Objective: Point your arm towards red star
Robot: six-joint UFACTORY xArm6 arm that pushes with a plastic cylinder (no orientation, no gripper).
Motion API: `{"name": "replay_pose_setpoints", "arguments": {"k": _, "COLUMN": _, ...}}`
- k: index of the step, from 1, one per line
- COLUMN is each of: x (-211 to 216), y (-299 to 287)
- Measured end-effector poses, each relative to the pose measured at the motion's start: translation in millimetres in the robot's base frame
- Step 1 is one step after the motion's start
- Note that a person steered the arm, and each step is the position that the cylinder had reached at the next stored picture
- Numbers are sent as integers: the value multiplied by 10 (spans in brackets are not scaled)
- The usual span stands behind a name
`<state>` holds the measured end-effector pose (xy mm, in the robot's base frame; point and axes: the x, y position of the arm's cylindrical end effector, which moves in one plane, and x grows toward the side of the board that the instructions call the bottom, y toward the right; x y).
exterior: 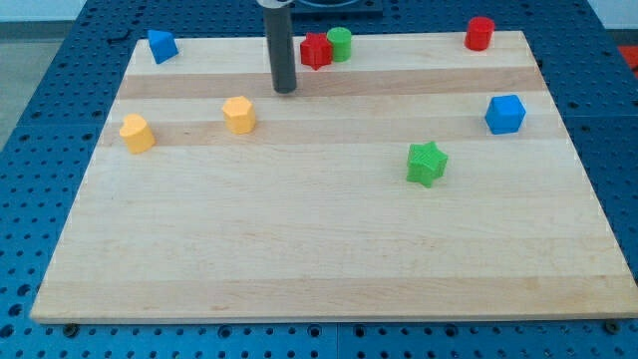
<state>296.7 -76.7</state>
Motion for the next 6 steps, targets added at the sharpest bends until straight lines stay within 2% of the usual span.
{"name": "replay_pose_setpoints", "arguments": {"k": 2, "x": -402, "y": -226}}
{"name": "replay_pose_setpoints", "arguments": {"k": 6, "x": -981, "y": -164}}
